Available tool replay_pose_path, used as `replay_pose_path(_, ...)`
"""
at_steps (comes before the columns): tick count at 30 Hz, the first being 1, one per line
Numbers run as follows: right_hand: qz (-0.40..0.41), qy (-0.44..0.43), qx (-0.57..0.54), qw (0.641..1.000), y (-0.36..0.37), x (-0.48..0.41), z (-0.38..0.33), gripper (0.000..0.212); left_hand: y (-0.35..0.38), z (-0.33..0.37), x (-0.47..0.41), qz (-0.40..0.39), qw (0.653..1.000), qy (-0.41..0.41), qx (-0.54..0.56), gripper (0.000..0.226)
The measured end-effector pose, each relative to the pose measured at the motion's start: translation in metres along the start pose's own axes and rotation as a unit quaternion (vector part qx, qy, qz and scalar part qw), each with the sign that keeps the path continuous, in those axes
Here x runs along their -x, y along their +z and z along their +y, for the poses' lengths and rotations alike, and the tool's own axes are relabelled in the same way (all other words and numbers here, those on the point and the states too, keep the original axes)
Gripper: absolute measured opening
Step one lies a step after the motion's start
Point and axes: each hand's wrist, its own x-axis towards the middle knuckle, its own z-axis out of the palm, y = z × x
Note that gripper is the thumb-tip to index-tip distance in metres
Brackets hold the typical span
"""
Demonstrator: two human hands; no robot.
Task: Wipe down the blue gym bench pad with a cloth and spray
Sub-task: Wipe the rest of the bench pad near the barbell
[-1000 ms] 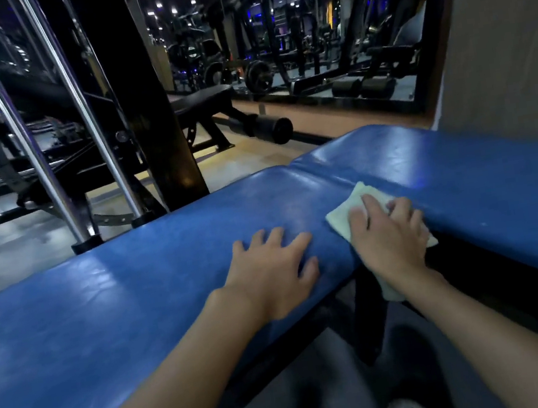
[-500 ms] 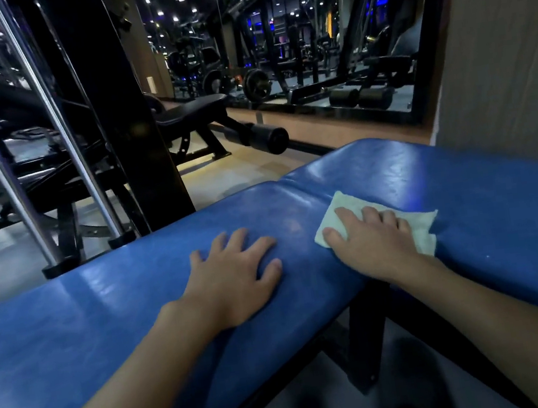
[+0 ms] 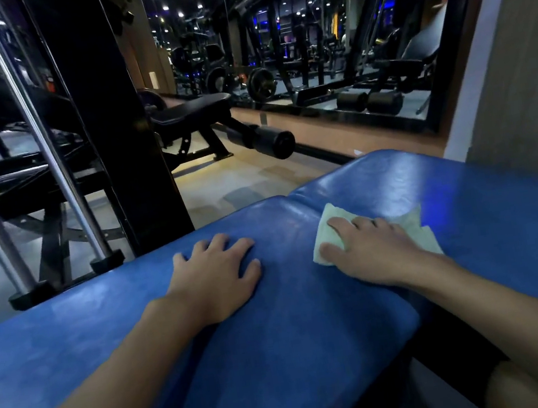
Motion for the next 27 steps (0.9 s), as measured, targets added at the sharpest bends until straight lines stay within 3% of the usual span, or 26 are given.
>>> replay_pose_path(5, -0.027, -0.039, -0.028, 0.998, 0.002, -0.059, -0.021, 0.061, 0.002, -0.026, 0.005, 0.031, 0.999, -0.024, 0.003, 0.081)
replay_pose_path(12, -0.002, -0.092, -0.037, 0.995, 0.011, -0.123, -0.055, 0.058, 0.003, -0.075, 0.000, 0.004, 0.994, -0.107, -0.011, 0.051)
replay_pose_path(18, -0.052, -0.115, -0.028, 0.992, 0.014, -0.165, -0.084, 0.064, 0.010, -0.075, -0.002, 0.031, 0.993, -0.111, -0.012, 0.069)
replay_pose_path(24, -0.056, -0.262, -0.041, 0.962, 0.028, -0.140, -0.172, 0.058, 0.004, -0.095, 0.007, 0.052, 0.994, -0.095, 0.016, 0.065)
replay_pose_path(27, -0.030, -0.276, -0.031, 0.960, 0.025, -0.141, -0.161, 0.062, 0.000, -0.117, 0.023, 0.057, 0.993, -0.101, -0.008, 0.068)
